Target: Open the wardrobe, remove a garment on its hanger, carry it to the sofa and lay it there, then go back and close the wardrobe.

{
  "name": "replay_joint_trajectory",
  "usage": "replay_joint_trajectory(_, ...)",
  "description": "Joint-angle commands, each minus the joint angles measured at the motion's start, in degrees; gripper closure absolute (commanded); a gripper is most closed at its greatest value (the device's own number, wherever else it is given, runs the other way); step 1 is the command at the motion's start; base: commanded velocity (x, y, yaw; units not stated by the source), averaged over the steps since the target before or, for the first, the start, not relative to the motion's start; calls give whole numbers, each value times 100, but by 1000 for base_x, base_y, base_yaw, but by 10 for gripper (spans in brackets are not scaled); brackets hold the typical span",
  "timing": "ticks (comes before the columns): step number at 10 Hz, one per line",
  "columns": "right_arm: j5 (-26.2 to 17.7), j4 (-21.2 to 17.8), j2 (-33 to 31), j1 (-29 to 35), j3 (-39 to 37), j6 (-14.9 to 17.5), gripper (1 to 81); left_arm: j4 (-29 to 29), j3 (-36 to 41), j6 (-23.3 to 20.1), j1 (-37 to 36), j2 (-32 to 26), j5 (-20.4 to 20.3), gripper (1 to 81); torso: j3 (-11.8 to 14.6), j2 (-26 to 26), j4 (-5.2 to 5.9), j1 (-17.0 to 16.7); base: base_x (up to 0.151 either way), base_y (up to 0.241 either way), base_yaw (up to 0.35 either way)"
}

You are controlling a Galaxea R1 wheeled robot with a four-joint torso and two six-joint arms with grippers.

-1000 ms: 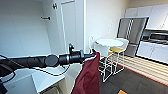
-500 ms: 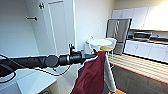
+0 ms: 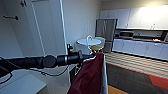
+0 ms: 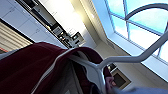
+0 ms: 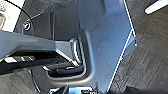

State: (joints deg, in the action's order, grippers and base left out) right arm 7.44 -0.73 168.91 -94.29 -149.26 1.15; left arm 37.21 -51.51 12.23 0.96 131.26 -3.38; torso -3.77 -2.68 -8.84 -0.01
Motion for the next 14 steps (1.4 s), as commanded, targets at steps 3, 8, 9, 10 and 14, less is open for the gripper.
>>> replay_joint_trajectory(3, -321, 3, -22, 178, -23, 8, 10, -240, 97, -89, -1023, 33, -366, 811, 0, 0, 0, 1, 0, 0, -297)
replay_joint_trajectory(8, -322, 3, -13, 187, -32, 8, 10, -275, 105, -80, -1023, -2, -365, 811, 0, 0, 0, 1, 0, 0, -297)
replay_joint_trajectory(9, -322, 11, -13, 187, -32, 8, 10, -284, 97, -88, -1023, 15, -365, 811, 0, 0, 0, 1, 0, 0, -297)
replay_joint_trajectory(10, -322, 12, -13, 196, -32, 8, 10, -284, 105, -89, -1023, 24, -365, 811, 0, 0, 0, 1, 0, 0, -297)
replay_joint_trajectory(14, -313, 12, -4, 187, -41, 8, 10, -284, 141, -89, -1023, -2, -365, 811, 0, 0, 0, 1, 0, 0, -297)
